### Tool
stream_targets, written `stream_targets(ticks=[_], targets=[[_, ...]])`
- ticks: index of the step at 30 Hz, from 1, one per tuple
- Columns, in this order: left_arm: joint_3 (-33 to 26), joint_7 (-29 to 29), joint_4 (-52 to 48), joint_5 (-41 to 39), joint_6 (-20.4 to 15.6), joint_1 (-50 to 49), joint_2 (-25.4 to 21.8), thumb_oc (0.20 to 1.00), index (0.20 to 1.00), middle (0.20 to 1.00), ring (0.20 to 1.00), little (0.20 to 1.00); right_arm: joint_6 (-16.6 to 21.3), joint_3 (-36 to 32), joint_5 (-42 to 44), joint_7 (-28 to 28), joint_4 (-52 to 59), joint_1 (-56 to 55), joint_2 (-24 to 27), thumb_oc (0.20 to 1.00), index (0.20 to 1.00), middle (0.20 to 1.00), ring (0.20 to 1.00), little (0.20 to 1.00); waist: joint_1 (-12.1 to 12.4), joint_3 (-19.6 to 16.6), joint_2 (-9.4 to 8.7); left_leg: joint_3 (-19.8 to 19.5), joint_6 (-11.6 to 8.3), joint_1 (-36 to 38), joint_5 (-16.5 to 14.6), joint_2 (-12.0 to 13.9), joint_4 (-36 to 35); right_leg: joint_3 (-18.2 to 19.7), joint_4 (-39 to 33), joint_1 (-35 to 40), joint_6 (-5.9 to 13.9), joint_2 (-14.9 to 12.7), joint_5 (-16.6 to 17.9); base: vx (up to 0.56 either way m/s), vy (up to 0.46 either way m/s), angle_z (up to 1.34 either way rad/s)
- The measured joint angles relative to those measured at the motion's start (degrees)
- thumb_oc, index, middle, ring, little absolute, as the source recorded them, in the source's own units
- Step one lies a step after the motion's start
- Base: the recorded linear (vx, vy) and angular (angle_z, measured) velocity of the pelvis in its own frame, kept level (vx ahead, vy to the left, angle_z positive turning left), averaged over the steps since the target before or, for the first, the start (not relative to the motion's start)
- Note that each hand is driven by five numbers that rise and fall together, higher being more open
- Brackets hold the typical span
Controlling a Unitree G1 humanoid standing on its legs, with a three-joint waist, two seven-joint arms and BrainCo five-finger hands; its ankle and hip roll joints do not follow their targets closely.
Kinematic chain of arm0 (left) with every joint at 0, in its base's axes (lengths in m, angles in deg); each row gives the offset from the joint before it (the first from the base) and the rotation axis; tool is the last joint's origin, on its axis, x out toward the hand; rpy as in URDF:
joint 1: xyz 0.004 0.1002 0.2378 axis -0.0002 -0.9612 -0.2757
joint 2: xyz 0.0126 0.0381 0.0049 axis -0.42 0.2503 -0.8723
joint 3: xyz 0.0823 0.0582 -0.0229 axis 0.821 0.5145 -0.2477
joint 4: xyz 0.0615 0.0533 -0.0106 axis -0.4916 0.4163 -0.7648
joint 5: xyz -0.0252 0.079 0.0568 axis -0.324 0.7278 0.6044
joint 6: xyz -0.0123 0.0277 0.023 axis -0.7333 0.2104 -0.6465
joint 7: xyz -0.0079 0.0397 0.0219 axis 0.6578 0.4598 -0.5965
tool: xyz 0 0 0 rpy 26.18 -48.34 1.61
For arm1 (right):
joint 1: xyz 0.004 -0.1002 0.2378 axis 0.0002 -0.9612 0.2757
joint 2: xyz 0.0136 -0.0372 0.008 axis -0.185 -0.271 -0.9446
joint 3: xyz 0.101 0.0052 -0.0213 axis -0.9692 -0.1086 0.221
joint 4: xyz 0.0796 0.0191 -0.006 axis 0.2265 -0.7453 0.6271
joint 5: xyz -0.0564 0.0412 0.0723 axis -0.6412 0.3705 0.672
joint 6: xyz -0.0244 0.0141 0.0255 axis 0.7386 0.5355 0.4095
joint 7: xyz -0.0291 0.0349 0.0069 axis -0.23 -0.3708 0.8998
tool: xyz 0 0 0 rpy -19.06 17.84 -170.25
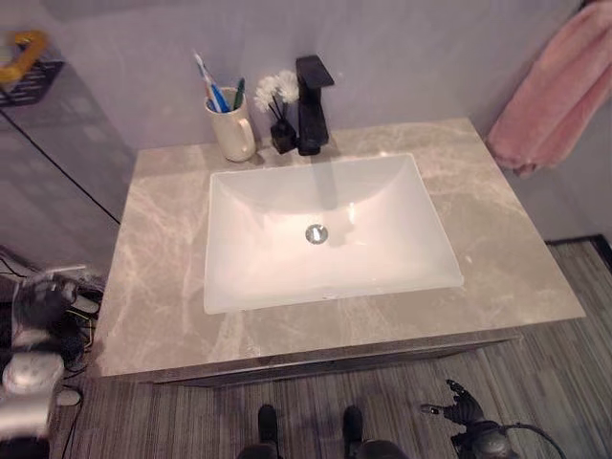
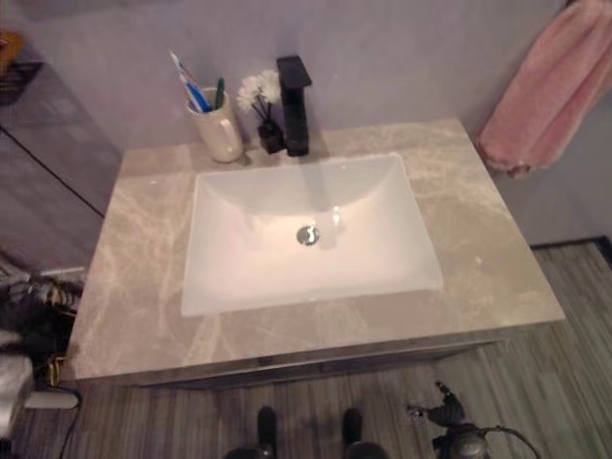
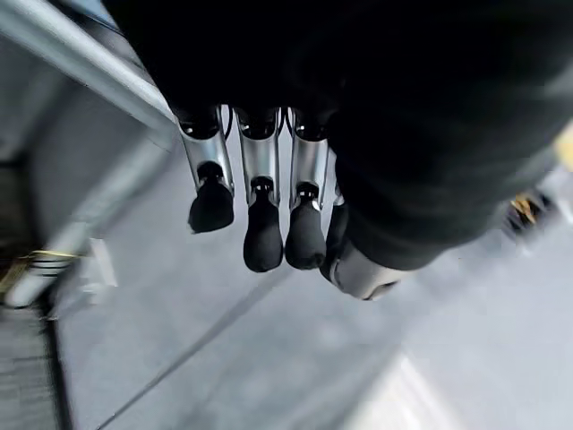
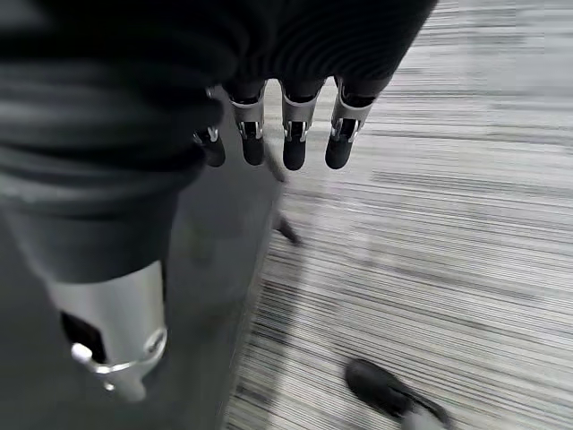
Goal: Put brush and paste in cup on sink, flatten towel.
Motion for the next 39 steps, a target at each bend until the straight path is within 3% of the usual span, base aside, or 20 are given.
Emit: stream_targets(ticks=[3, 4, 9, 14, 17, 20, 22, 23, 25, 28, 29, 32, 34, 36, 37, 38, 39], targets=[[-1.62, -0.12, 1.11, -0.86, -0.41, -2.73, 4.25, 0.200, 0.200, 0.200, 0.200, 0.200, -0.01, -0.19, -0.03, 0.56, -0.52, -0.77, -0.13, 1.000, 1.000, 1.000, 1.000, 1.000, 0.43, -1.22, -0.64, -0.08, 0.20, 0.83, -0.27, -0.16, 0.02, -0.27, 0.23, 1.10, 0.22, -0.11, -0.38, -0.02, -0.042, 0.05], [-2.27, -0.43, 5.72, -1.10, -1.10, -2.83, 6.93, 0.200, 0.200, 0.200, 0.200, 0.200, -0.10, -0.20, -0.07, 0.61, -1.06, -1.24, -0.09, 1.000, 1.000, 1.000, 1.000, 1.000, 0.44, -2.37, -0.87, -0.19, 0.17, 1.24, -0.25, -0.34, 0.06, -0.56, 0.45, 1.69, 0.13, -0.20, -0.42, -0.03, -0.025, 0.08], [-2.39, -0.98, 12.91, -1.53, -1.15, -3.95, 10.00, 0.200, 0.200, 0.200, 0.200, 0.200, -0.09, -0.35, -0.10, 0.79, -2.49, -3.15, -0.50, 1.000, 1.000, 1.000, 1.000, 1.000, 0.97, -3.49, -2.51, -1.26, 0.04, 2.94, -0.22, -0.42, 0.08, -1.49, 0.46, 3.94, -0.01, 0.27, -0.86, -0.08, -0.036, 0.09], [-2.46, -0.70, 18.13, -3.13, -1.11, -4.39, 15.19, 0.200, 0.200, 0.200, 0.200, 0.200, -0.12, -0.73, -0.18, 0.57, -4.18, -4.13, -0.40, 1.000, 1.000, 1.000, 1.000, 1.000, 0.92, -4.22, -1.61, -2.43, 0.35, 2.89, -0.44, -0.42, 0.04, -2.79, 0.28, 4.83, 0.02, 0.34, -1.58, -0.05, -0.001, 0.14], [6.16, 1.35, 30.85, 2.88, 0.63, -3.92, 16.46, 0.200, 0.200, 0.200, 0.200, 0.200, -0.12, -0.61, -0.64, 0.50, -5.16, -3.70, 0.42, 1.000, 1.000, 1.000, 1.000, 1.000, 0.99, -4.81, -0.14, -2.62, 0.34, 3.59, -0.40, -0.56, 0.49, -2.59, 0.02, 4.94, 0.01, 0.23, -1.56, -0.10, 0.056, -0.04], [9.81, 4.47, 40.35, 4.06, 2.79, -3.08, 22.27, 0.200, 0.200, 0.200, 0.200, 0.200, -0.18, -0.42, -0.63, 0.45, -6.71, -2.66, 1.19, 1.000, 1.000, 1.000, 1.000, 1.000, 0.48, -4.59, 0.93, -3.28, 0.13, 2.66, -0.63, -1.10, 2.30, -2.36, 0.05, 4.76, -0.09, -0.48, -1.35, -0.16, 0.145, -0.01], [12.37, 5.71, 44.74, 4.16, 3.46, -1.62, 23.71, 0.200, 0.200, 0.200, 0.200, 0.200, -0.34, 0.86, -0.67, 0.52, -6.85, -1.69, 1.44, 1.000, 1.000, 1.000, 1.000, 1.000, 0.84, -4.17, 0.62, -6.46, -0.23, 1.73, -1.51, -1.94, 4.76, -0.89, 0.52, 4.27, -0.25, -1.02, -1.03, -0.05, 0.122, -0.42], [13.34, 7.40, 46.89, 4.60, 4.61, -2.06, 25.91, 0.200, 0.200, 0.200, 0.200, 0.200, -0.17, 0.92, -0.62, 0.53, -6.64, 0.01, 1.68, 1.000, 1.000, 1.000, 1.000, 1.000, 1.15, -4.04, 0.45, -10.01, 0.76, 2.09, -2.36, -2.63, 5.17, 2.06, 1.05, 3.12, -0.12, -1.63, -0.73, -0.05, 0.194, -0.78], [15.18, 8.65, 48.56, 5.60, 4.97, -0.37, 26.98, 0.200, 0.200, 0.200, 0.200, 0.200, -0.02, 0.49, -0.53, 0.50, -6.69, 0.08, 1.92, 1.000, 1.000, 1.000, 1.000, 1.000, -0.11, -3.85, 0.97, -9.46, 0.38, 1.91, -4.44, -2.69, 5.74, 2.57, 1.70, 2.67, 0.57, -1.74, -0.23, -0.07, 0.298, -0.43], [17.31, 9.67, 49.10, 8.59, 5.14, 2.48, 27.02, 0.200, 0.200, 0.200, 0.200, 0.200, -0.31, 0.38, -0.25, 0.79, -7.88, -0.36, 0.77, 1.000, 1.000, 1.000, 1.000, 1.000, -0.71, -2.95, -0.73, -7.78, 1.22, 3.42, -4.85, -4.33, 5.17, 4.99, 3.99, 1.52, 1.41, -3.34, -0.87, -0.08, 0.236, -0.33], [18.93, 9.76, 48.99, 9.55, 5.18, 4.04, 26.90, 0.200, 0.200, 0.200, 0.200, 0.200, -0.35, 0.26, 0.33, 0.80, -7.87, -0.89, -0.15, 1.000, 1.000, 1.000, 1.000, 1.000, -2.09, -2.37, -2.00, -6.64, 2.21, 3.96, -5.00, -5.56, 5.16, 5.96, 4.94, 1.15, 2.23, -4.39, -0.89, -0.19, 0.353, -0.39], [23.44, 9.62, 47.61, 13.90, 4.99, 7.61, 26.02, 0.200, 0.200, 0.200, 0.200, 0.200, -0.49, -0.61, 2.44, 0.95, -6.86, -0.25, -2.91, 1.000, 1.000, 1.000, 1.000, 1.000, -2.20, -0.77, -3.30, -2.52, 4.30, 2.76, -5.88, -7.16, 6.19, 10.60, 9.46, -3.41, 3.01, -6.14, -0.73, -0.16, 0.211, -0.71], [25.66, 9.16, 45.10, 15.45, 4.94, 9.79, 25.42, 0.200, 0.200, 0.200, 0.200, 0.200, -0.66, -0.87, 3.08, 0.77, -4.50, -0.87, -5.50, 1.000, 1.000, 1.000, 1.000, 1.000, -3.43, 0.48, -5.05, 1.32, 5.17, 2.56, -5.86, -8.65, 7.50, 12.22, 10.66, -6.77, 3.95, -6.48, 2.46, -0.17, 0.176, -1.04], [25.95, 9.81, 45.63, 16.00, 5.23, 11.07, 25.36, 0.200, 0.200, 0.200, 0.200, 0.200, -0.37, -0.15, 4.00, 0.88, -4.10, -0.07, -6.64, 1.000, 1.000, 1.000, 1.000, 1.000, -3.94, 1.68, -5.63, 3.02, 6.21, 2.20, -6.87, -8.96, 7.69, 10.44, 10.37, -7.32, 3.74, -7.13, 4.08, -0.23, 0.231, -1.06], [28.35, 9.38, 44.76, 15.97, 5.04, 11.75, 26.59, 0.200, 0.200, 0.200, 0.200, 0.200, -0.66, -0.63, 4.13, 0.43, -4.99, 1.43, -7.17, 1.000, 1.000, 1.000, 1.000, 1.000, -3.83, 3.49, -4.47, 6.42, 8.34, 1.11, -7.50, -8.01, 10.71, 4.48, 8.15, -9.34, 3.39, -7.05, 10.79, -0.22, 0.239, -1.45], [29.68, 9.08, 43.17, 16.07, 4.98, 11.90, 27.49, 0.200, 0.200, 0.200, 0.200, 0.200, -1.00, -0.53, 4.14, 0.41, -6.16, 2.41, -7.11, 1.000, 1.000, 1.000, 1.000, 1.000, -2.29, 4.35, -3.00, 10.64, 9.54, 0.66, -7.99, -6.42, 11.17, -7.44, 7.05, -9.76, 0.21, -7.10, 12.40, -0.18, 0.202, -1.60], [29.45, 9.03, 42.69, 16.18, 4.95, 12.55, 28.57, 0.200, 0.200, 0.200, 0.200, 0.200, -1.29, -0.55, 4.17, 0.40, -5.81, 2.24, -6.85, 1.000, 1.000, 1.000, 1.000, 1.000, -2.23, 4.88, -1.82, 11.42, 9.72, 0.63, -8.43, -6.44, 11.18, -10.38, 13.10, -10.71, -0.38, -7.57, 7.49, -0.11, 0.102, -1.08]])
